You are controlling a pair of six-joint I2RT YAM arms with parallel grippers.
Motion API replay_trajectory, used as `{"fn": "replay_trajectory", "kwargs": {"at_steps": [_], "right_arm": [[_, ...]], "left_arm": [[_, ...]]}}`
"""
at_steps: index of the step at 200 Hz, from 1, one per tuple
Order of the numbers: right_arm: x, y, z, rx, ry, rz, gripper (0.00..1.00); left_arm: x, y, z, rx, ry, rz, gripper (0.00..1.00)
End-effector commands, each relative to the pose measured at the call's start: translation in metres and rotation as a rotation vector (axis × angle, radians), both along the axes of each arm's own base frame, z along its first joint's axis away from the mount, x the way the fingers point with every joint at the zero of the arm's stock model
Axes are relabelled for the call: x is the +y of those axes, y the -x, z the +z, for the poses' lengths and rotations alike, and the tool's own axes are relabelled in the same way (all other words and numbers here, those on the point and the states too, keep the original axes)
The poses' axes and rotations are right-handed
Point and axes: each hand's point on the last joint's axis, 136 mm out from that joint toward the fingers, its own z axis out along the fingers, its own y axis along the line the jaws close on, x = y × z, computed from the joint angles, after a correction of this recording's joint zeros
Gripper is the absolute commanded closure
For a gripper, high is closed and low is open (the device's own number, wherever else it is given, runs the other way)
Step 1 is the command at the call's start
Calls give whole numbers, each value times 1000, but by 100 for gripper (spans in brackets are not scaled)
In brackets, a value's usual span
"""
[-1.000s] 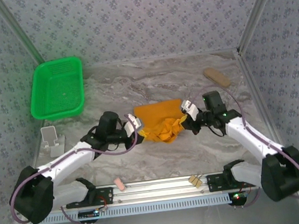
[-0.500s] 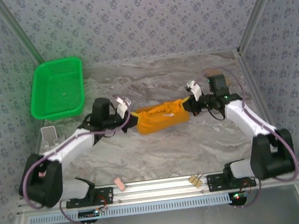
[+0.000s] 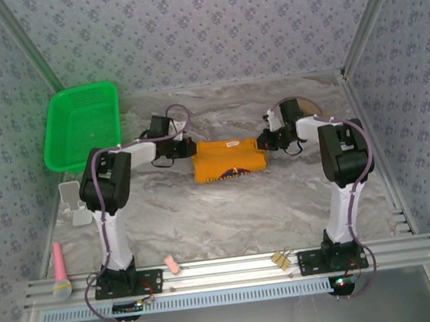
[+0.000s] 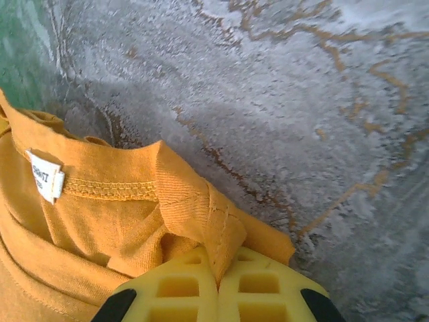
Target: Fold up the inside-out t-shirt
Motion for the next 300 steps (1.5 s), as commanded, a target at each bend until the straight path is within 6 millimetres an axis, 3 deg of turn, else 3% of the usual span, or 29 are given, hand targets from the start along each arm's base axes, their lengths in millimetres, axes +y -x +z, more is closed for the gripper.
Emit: {"fn": "replay_trajectory", "kwargs": {"at_steps": [1, 26, 43, 64, 73, 81, 98, 113, 134, 155, 167, 187, 209, 237, 265, 289, 300], "right_arm": [[-25, 3, -13, 65, 97, -104, 99], [-25, 6, -2, 64, 62, -108, 87], [-24, 9, 15, 46, 53, -117, 81], [-31, 7, 49, -34, 85, -142, 60], [-34, 9, 66, -70, 105, -151, 59], [-37, 21, 68, -71, 139, -158, 59], [-35, 32, 90, -137, 182, -169, 59], [-22, 43, 96, -170, 176, -192, 59], [12, 43, 97, -202, 82, -221, 60], [46, 29, 101, -308, 37, -234, 61], [57, 26, 92, -337, 67, -237, 62], [56, 29, 47, -234, 11, -261, 66], [47, 57, 1, -119, 26, -233, 66], [32, 85, -30, -119, 91, -188, 66], [33, 97, -38, -186, 65, -135, 64], [41, 94, -29, -210, 33, -100, 63], [44, 91, -13, -245, 11, -93, 62]], "left_arm": [[9, 7, -12, 86, -47, 39, 98], [8, 22, 7, 87, -16, 14, 84], [13, 29, 28, 80, -30, 17, 66], [29, 33, 47, 126, -130, 59, 67], [31, 37, 55, 156, -153, 67, 67], [29, 45, 61, 189, -159, 85, 67], [9, 63, 81, 151, -136, 70, 68], [-6, 72, 91, 70, -159, 83, 68], [-44, 79, 91, -30, -144, 25, 73], [-66, 66, 78, -76, -153, 33, 77], [-68, 60, 65, -94, -195, 58, 79], [-57, 65, 32, -116, -300, 116, 86], [-58, 91, -1, -34, -291, 86, 85], [-29, 111, -39, 7, -347, 137, 85], [-16, 124, -52, 40, -350, 142, 85], [-19, 129, -47, 35, -309, 101, 83], [-23, 127, -36, 29, -268, 77, 81]]}}
